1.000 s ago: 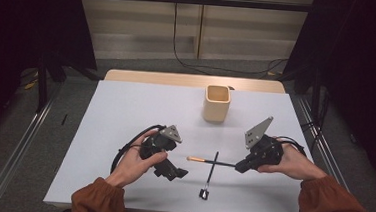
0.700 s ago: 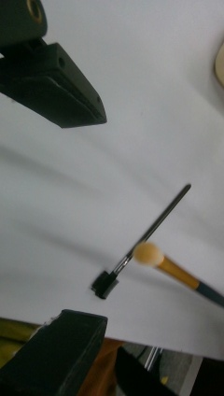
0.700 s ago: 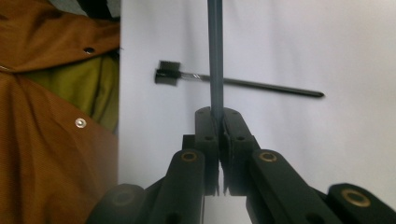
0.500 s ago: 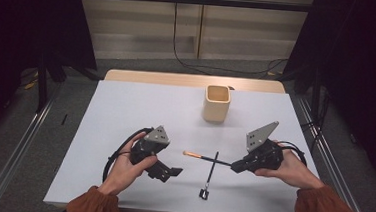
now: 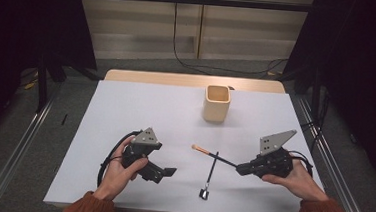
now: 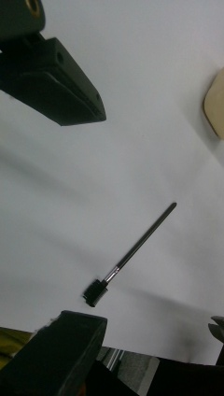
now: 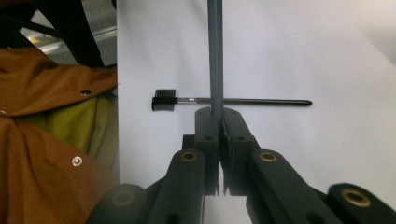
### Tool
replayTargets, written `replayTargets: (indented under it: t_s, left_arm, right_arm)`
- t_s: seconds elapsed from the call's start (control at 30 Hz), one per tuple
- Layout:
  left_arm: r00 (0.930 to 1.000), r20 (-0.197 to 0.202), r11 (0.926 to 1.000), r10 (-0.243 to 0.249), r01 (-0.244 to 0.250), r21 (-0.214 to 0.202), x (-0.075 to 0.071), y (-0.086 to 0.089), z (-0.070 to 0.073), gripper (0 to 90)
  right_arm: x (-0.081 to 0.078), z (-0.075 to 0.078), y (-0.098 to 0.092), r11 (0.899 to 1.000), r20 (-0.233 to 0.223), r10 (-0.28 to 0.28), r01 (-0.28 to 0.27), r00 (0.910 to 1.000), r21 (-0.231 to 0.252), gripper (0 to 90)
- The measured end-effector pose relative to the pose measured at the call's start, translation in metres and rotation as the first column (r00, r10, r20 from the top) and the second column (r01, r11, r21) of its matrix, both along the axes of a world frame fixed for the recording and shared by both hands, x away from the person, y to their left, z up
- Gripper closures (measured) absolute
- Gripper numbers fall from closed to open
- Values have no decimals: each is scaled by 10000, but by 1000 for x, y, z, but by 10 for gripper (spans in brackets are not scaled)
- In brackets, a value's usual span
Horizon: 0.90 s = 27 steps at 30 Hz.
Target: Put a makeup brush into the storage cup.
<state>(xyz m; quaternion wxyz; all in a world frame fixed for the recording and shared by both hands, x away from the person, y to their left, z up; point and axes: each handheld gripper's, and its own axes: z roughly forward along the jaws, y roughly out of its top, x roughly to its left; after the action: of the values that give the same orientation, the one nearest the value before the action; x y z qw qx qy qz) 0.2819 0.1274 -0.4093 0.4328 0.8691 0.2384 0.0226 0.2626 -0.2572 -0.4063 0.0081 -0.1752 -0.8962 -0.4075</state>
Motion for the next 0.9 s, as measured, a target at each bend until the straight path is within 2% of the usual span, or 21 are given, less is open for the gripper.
replayTargets:
  t_s: [0.1, 0.27, 0.37, 0.6, 0.67, 0.8, 0.9]
  left_arm:
    - [10000, 30, 9999, 12, -12, -153, -1, 0, -1, 32]
    - [9999, 157, 9999, 26, -24, -135, -2, 2, -2, 33]
    - [9996, 282, 9995, 35, -26, -318, -4, 3, 0, 31]
    - [9993, 374, 9995, 73, -61, -318, -5, 3, -1, 30]
    - [9996, 280, 9996, -39, 47, -268, -5, 2, -1, 31]
    - [9995, 313, 9997, 46, -38, -253, -5, 2, -1, 32]
    - [9992, 402, 9996, 59, -48, -271, -5, 4, -1, 31]
  right_arm:
    - [-2, -3, 1, 10000, 28, -43, 43, 10000, 68, 863]
    - [-3, -6, 0, 9978, -21, -96, 98, 10000, 656, 862]
    - [-3, -8, 1, 9954, -24, -189, 191, 9998, 935, 862]
    - [-6, -8, 0, 9806, 366, -350, 272, 9987, 1942, 862]
    - [-6, -11, 0, 9785, 402, -434, 344, 9982, 2034, 862]
    - [-7, -14, 2, 9726, 395, -507, 403, 9979, 2288, 862]
    - [-6, -17, 3, 9638, 413, -655, 525, 9970, 2613, 862]
